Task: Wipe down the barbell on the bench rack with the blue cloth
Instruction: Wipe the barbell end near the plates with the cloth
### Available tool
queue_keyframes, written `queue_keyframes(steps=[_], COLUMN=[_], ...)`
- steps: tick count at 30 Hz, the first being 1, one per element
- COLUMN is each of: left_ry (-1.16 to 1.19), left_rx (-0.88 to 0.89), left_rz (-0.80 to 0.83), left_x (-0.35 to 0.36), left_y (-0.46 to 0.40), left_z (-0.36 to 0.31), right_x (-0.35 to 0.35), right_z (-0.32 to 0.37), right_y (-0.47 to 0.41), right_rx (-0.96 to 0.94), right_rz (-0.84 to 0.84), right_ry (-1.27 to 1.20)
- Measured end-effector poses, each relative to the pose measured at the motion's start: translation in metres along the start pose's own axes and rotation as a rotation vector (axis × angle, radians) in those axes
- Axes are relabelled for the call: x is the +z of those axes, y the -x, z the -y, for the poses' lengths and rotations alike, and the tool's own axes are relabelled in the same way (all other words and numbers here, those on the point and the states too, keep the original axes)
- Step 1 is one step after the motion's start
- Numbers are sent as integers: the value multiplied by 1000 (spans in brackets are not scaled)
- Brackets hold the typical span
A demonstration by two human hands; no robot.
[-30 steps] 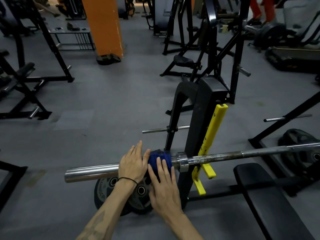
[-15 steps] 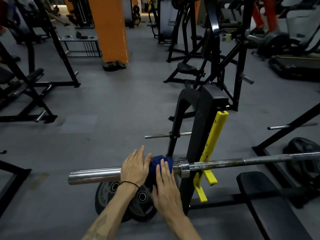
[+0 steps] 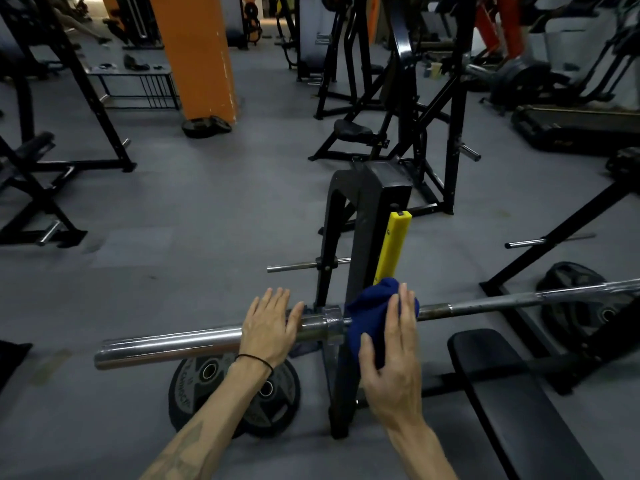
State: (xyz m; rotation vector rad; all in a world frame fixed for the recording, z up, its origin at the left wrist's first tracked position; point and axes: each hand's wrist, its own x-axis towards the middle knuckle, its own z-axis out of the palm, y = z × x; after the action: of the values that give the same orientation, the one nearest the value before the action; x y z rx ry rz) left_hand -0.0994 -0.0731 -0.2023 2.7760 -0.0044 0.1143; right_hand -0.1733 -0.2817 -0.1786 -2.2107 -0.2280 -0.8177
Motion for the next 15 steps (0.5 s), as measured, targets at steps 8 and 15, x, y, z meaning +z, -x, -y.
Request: queue_keyframes(steps=[8, 15], left_ry=[116, 94], left_rx=[61, -2], left_rz=[0, 17], left_x=[14, 24], left_y=[-13, -9], left_z=[-60, -56], right_x=[2, 50], right_z=[-29, -48], right_y=[-8, 6], right_rx=[-99, -155], right_rz=[105, 525], right_ry=[50, 395])
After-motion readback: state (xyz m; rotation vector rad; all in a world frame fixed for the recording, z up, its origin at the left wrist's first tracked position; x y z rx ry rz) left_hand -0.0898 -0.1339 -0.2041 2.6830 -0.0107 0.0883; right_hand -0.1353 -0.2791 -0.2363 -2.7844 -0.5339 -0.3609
